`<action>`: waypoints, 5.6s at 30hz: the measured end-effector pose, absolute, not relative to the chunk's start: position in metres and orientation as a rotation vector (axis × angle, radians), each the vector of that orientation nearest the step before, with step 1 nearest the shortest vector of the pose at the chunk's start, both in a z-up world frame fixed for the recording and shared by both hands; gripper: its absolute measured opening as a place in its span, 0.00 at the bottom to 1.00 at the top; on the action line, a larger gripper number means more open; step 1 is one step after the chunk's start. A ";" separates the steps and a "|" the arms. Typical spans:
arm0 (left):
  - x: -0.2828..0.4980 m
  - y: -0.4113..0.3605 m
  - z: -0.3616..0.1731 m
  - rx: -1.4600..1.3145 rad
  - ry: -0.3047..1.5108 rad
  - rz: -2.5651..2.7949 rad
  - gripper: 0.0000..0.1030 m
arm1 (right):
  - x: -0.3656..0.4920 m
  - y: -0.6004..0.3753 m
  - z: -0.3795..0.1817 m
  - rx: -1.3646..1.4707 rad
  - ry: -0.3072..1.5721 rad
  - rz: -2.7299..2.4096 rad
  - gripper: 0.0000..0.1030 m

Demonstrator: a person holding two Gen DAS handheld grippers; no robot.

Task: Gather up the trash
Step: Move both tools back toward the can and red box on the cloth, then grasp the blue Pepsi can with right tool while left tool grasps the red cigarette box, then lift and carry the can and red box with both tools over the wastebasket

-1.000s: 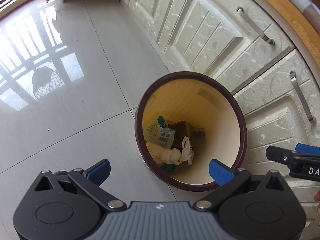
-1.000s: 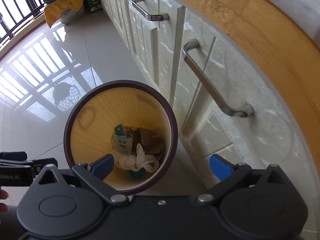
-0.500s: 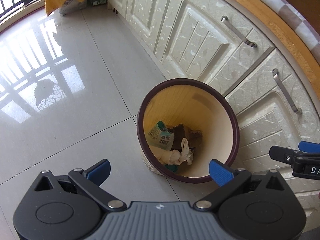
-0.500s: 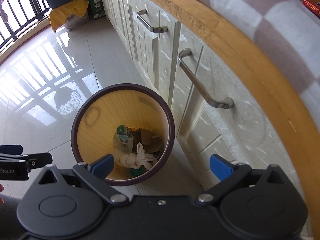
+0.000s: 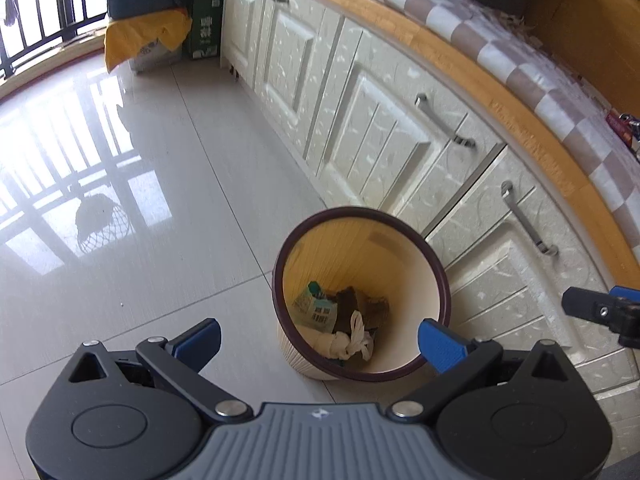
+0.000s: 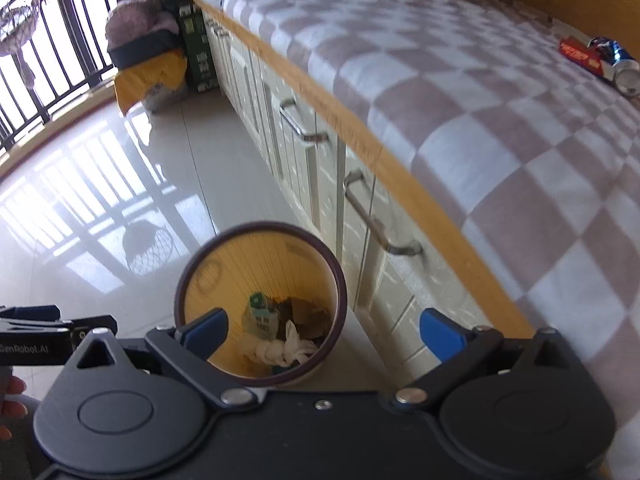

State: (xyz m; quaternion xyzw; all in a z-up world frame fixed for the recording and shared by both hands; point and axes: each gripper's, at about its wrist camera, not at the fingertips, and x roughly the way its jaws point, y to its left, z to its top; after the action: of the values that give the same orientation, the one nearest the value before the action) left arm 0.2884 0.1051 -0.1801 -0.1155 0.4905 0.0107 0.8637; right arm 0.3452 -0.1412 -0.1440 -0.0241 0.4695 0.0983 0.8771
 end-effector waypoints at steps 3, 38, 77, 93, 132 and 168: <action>0.280 0.105 -0.167 -0.240 0.986 0.027 1.00 | 0.337 -0.144 -0.127 -0.056 0.923 0.195 1.00; 0.394 -0.057 -0.004 -0.092 0.395 -0.193 1.00 | 0.392 -0.332 0.043 -0.084 0.172 -0.074 1.00; 0.570 -0.297 -0.075 0.228 0.477 -0.600 1.00 | 0.576 -0.467 -0.083 0.252 0.374 -0.186 0.50; 0.633 -0.381 -0.095 0.418 0.575 -0.678 1.00 | 0.536 -0.539 -0.084 0.523 0.310 -0.231 0.36; 0.616 -0.383 -0.085 0.215 0.536 -0.691 0.85 | 0.533 -0.546 -0.086 0.430 0.373 -0.243 0.26; 0.527 -0.100 -0.019 0.045 0.460 -0.267 0.85 | 0.533 -0.331 -0.040 0.034 0.373 0.273 0.26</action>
State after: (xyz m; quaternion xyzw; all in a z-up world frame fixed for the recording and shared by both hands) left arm 0.5267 -0.0998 -0.0190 0.0224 0.2273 -0.1318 0.9646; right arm 0.5327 -0.3306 -0.0399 0.0168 0.1846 0.1352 0.9733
